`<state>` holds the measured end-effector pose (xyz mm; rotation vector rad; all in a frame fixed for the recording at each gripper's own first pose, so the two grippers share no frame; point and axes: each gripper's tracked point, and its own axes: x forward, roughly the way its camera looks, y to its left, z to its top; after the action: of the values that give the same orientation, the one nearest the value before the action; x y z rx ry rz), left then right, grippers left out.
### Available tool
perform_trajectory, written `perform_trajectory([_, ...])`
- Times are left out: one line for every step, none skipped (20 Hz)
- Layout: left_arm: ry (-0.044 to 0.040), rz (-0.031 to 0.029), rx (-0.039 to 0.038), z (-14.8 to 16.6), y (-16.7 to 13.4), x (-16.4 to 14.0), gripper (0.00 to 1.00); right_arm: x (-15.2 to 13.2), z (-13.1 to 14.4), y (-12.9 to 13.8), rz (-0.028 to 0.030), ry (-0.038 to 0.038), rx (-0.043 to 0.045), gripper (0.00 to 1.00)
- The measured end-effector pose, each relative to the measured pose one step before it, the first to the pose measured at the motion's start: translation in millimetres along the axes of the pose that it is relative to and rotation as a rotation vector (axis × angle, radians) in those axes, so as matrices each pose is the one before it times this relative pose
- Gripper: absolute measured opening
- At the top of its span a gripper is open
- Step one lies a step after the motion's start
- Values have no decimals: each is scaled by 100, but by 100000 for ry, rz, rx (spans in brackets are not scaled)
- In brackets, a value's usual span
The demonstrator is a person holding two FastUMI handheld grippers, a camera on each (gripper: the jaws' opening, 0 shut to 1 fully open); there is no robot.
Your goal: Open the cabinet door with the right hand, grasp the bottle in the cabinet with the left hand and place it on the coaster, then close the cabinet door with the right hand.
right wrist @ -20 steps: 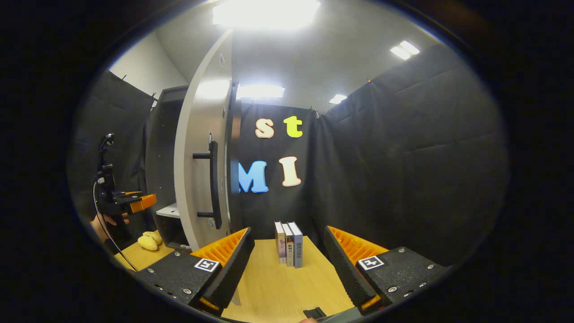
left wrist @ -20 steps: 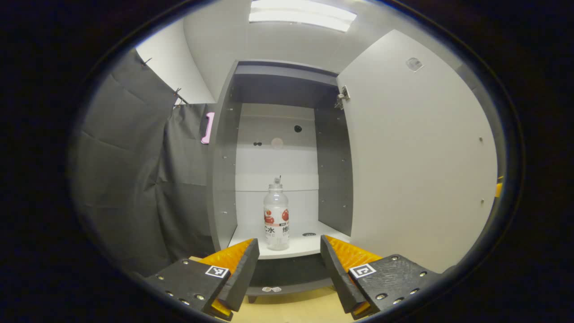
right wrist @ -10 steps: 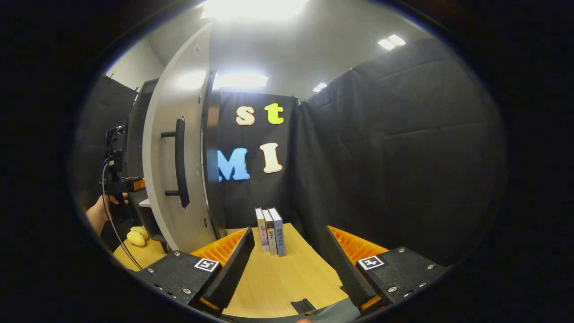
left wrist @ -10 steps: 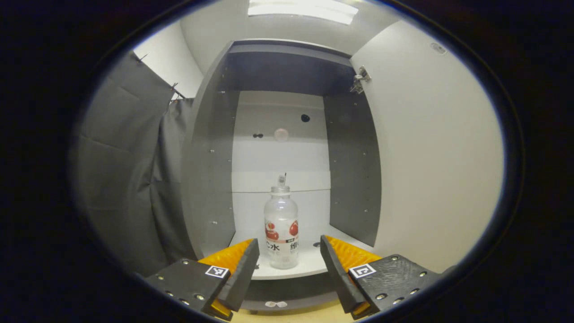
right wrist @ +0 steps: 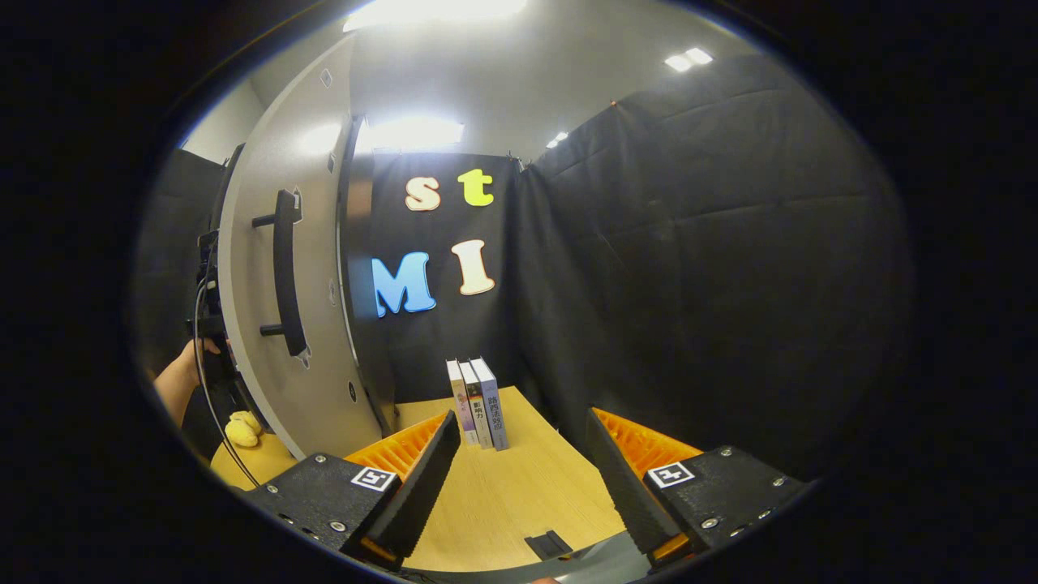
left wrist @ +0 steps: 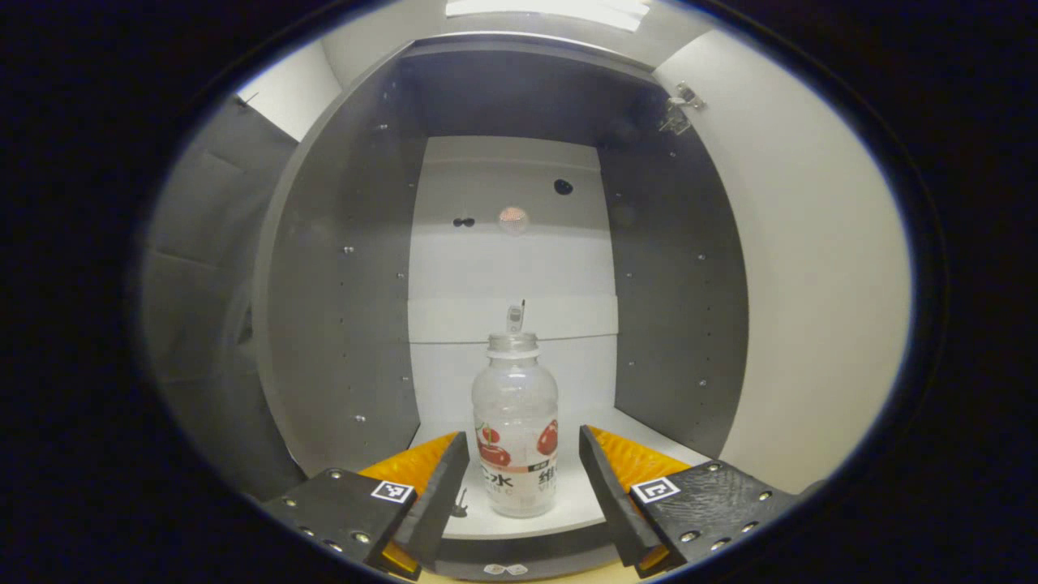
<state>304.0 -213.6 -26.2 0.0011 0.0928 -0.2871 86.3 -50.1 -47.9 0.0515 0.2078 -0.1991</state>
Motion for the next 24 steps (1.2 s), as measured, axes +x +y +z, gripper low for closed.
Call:
perform_trajectory([1465, 762, -124, -257, 103, 479, 85, 93, -35, -68, 280, 6, 73, 96])
perform_trajectory([1102, 862, 164, -196, 229, 481, 85, 191, -19, -104, 205, 44, -126, 96])
perform_trajectory([950, 1243, 46, -178, 331, 463, 85, 142, 4, -55, 157, 57, -209, 96])
perform_trajectory([392, 805, -699, -174, 189, 453, 82, 350, -144, -1, 122, 166, -136, 96])
perform_trajectory([440, -118, -1410, -153, -17, 320, 82, 197, -64, -74, 249, 219, 102, 96])
perform_trajectory([525, 397, -1492, -179, 144, 487, 82, 162, -115, -114, 423, 214, 256, 96])
perform_trajectory([531, 536, -1447, -81, 135, 465, 81, 319, -45, 30, 463, 226, 213, 96])
perform_trajectory([564, 38, -1023, -249, 51, 185, 85, 158, -108, -83, 304, 185, 97, 96])
perform_trajectory([304, 210, -649, -93, 7, -63, 85, 230, -7, -169, 393, 155, 20, 96])
perform_trajectory([-160, 119, -609, 47, -5, 227, 82, 301, -149, -62, 529, 222, 39, 96])
perform_trajectory([-585, 240, -176, 126, -33, 206, 82, 296, -53, -47, 758, 153, 123, 96])
perform_trajectory([199, 305, 270, -31, 6, 104, 78, 254, 24, -106, 815, -82, 190, 96])
perform_trajectory([250, 135, 272, 78, -27, -382, 75, 305, 40, -23, 794, -191, 216, 96])
perform_trajectory([18, 481, -64, 157, 14, -277, 75, 208, 11, -97, 994, -107, 322, 96])
perform_trajectory([-245, -26, -348, 229, -31, -298, 71, 426, -3, 92, 1139, -162, 249, 96])
perform_trajectory([-583, 96, -576, 416, -87, -513, 78, 227, 16, -12, 1210, -239, 76, 96])
perform_trajectory([-902, -35, -336, 396, -135, -774, 75, 403, 45, 267, 1325, -242, -196, 96])
perform_trajectory([-855, -41, 157, 476, -134, -815, 75, 187, 36, 150, 1219, -339, -438, 96])
perform_trajectory([-823, -59, 539, 374, -52, -768, 77, 74, 154, 199, 1209, -531, -554, 95])
perform_trajectory([-985, -45, 660, 433, -18, -819, 78, 48, 139, 211, 1075, -904, -485, 95])
perform_trajectory([-658, 38, 309, 347, 153, -862, 78, 173, 310, 340, 803, -947, -401, 95])
perform_trajectory([-664, -237, -178, 277, 154, -868, 76, -130, 128, 214, 497, -731, -228, 95])
perform_trajectory([-315, -288, -238, 231, 216, -899, 73, -179, -16, 291, 392, -446, 67, 95])
perform_trajectory([-584, -412, 332, 333, 209, -1047, 71, -272, 56, 367, 567, -325, 364, 95])
